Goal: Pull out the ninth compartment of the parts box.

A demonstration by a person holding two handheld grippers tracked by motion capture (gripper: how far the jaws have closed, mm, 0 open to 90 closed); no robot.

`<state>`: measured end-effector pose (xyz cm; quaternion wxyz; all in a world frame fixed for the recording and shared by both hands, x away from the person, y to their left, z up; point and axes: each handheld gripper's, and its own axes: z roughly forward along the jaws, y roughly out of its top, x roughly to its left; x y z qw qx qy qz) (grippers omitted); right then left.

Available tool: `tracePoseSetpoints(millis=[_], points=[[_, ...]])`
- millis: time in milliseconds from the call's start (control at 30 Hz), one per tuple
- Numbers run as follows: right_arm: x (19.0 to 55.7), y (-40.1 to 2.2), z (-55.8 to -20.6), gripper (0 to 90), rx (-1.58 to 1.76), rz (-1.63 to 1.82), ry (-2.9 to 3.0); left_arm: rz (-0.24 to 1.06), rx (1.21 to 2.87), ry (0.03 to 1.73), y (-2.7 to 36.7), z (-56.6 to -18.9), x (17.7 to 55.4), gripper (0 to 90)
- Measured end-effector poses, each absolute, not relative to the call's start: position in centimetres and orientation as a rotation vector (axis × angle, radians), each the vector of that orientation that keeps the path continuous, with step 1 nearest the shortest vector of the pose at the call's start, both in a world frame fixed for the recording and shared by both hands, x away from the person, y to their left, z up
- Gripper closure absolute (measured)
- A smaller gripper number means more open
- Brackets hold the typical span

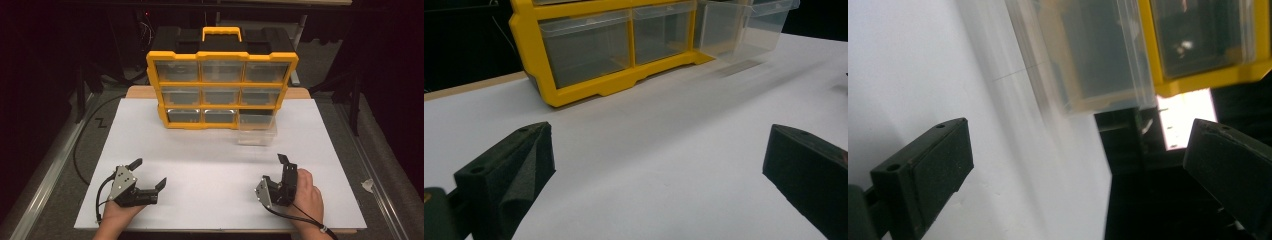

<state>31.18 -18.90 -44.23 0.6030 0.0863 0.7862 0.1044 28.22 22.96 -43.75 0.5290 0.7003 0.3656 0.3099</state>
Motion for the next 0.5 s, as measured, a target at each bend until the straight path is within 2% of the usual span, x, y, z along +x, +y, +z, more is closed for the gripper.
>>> tracePoseSetpoints(millis=[500], points=[[32.5, -21.2, -44.1, 1.1, 0.626, 0.551, 1.913, 0.744, 1.654, 0.895, 23.3, -43.6, 28.3, 1.1]])
